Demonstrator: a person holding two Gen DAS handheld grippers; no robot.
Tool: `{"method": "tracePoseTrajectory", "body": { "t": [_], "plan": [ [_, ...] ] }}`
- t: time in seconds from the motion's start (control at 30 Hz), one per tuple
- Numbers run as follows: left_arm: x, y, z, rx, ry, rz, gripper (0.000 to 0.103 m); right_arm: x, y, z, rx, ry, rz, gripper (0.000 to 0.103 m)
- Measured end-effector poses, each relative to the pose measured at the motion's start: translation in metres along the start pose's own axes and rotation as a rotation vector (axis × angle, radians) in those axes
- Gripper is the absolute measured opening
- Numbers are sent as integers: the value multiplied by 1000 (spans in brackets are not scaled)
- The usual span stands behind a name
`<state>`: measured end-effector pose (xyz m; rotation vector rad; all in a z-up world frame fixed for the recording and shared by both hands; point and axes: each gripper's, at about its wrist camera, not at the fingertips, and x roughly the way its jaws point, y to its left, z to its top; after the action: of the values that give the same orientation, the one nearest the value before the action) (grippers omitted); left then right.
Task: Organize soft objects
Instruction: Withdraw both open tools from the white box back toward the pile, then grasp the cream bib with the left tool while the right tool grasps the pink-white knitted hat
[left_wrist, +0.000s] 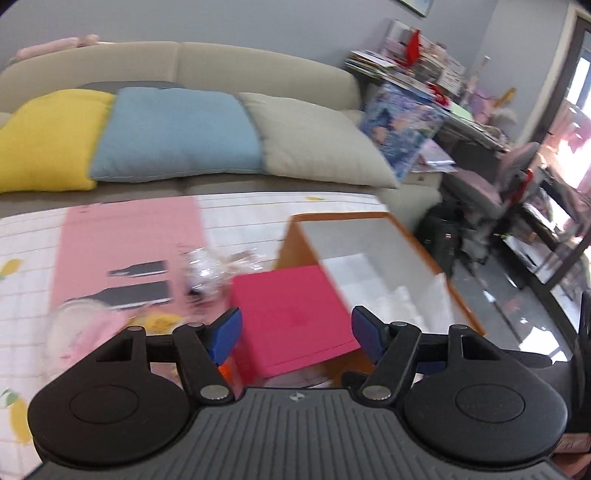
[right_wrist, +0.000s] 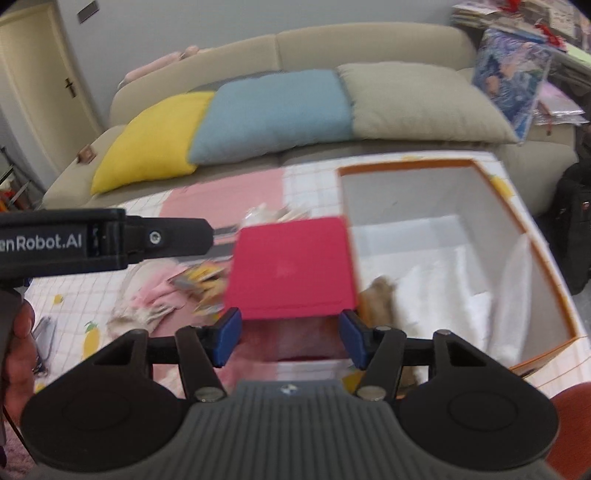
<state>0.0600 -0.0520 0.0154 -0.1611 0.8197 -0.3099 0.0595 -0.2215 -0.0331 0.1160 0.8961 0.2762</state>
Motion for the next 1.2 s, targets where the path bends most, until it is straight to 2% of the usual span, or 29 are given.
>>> {"method": "tracePoseTrajectory", "body": {
  "t": [0.13, 0.23, 0.37, 0.6, 0.63, 0.77, 0.9, 1.2],
  "plan": [
    [-15, 28, -15, -50, -1, 84, 77, 11, 26, -11, -51, 52, 33, 63],
    [-22, 52, -25, -70, 23, 117, 72, 19, 44, -17, -97, 79, 52, 63],
    [-24, 77, -45, -91, 88, 160, 62, 30, 63, -23, -153, 115, 79, 63],
    [-22, 104, -81, -77, 156, 201, 61, 62, 88, -38, -214, 229, 95, 65],
    [-21, 107, -85, -75, 166, 212, 61, 68, 89, -41, -213, 255, 89, 69],
    [-14, 118, -94, -78, 198, 254, 61, 92, 94, -44, -161, 329, 72, 73],
    [-6, 129, -99, -94, 222, 288, 61, 111, 101, -43, -90, 362, 56, 77],
    [7, 153, -102, -170, 251, 281, 61, 148, 111, -45, 24, 430, -10, 87]
  ]
}}
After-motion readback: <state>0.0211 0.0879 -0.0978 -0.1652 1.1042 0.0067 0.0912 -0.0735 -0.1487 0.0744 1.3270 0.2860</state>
